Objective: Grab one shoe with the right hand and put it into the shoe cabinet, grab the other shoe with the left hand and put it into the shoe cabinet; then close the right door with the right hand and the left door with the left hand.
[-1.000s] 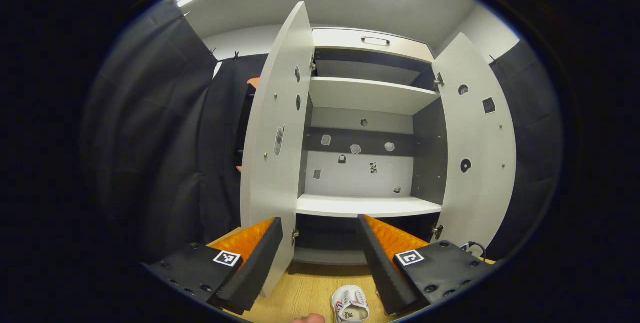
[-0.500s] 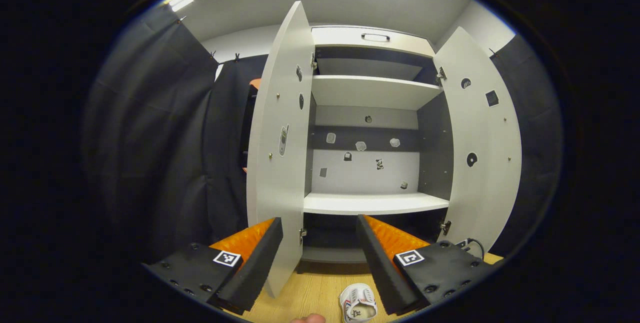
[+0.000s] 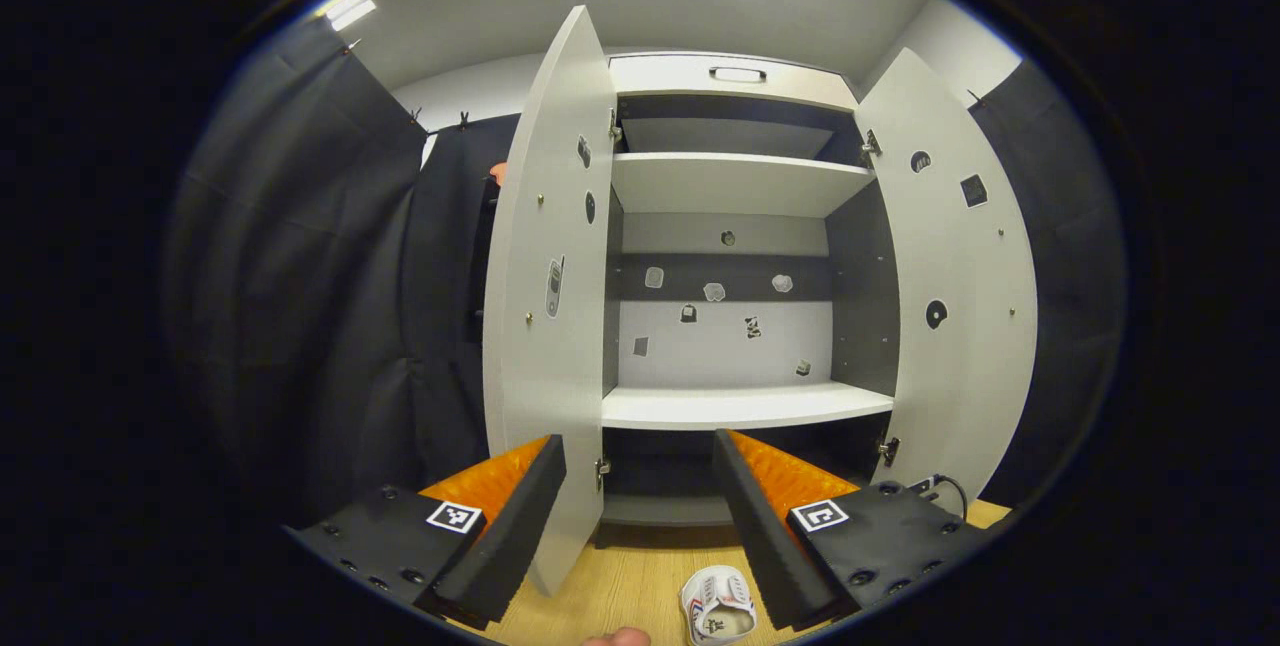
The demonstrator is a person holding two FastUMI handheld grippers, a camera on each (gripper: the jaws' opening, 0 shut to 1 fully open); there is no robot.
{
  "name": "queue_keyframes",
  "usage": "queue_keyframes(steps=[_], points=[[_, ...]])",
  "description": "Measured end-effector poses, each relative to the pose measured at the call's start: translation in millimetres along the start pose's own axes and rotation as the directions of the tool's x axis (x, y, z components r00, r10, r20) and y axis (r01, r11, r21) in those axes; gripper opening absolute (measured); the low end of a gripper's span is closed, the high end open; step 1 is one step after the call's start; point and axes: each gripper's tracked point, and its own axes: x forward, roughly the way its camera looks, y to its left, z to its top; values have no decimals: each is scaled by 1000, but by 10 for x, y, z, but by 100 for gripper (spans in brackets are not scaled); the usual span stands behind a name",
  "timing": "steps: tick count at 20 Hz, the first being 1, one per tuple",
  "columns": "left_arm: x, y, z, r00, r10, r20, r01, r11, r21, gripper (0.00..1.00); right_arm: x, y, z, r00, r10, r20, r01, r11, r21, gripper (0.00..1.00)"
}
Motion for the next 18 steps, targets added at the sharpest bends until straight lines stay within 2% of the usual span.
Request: queue_keyframes(steps=[1,5,6,7,10,14,18], points=[[-6,-16,21,1000,-3,6,3,1000,3,96,-1,11,19,1000,1,4,-1,1000,6,2],[-14,-64,34,1000,-16,18,16,1000,-5,96,-156,21,25,1000,18,0,-18,1000,8,2],[-7,-80,28,1000,-21,19,21,1000,-11,99,-216,24,85,1000,20,19,-20,1000,18,2],[-1,-87,24,1000,-24,20,24,1000,-16,96,-294,30,162,999,15,42,-16,999,31,2],[16,-106,9,999,-31,21,31,999,-28,97,-632,12,381,995,-8,99,3,999,48,1],[44,-146,9,998,-48,28,50,998,-43,96,-1245,8,964,979,-17,202,-1,996,87,1],[55,-205,-22,997,-74,30,75,996,-55,96,-1675,104,1939,934,-1,357,-36,995,97,1]])
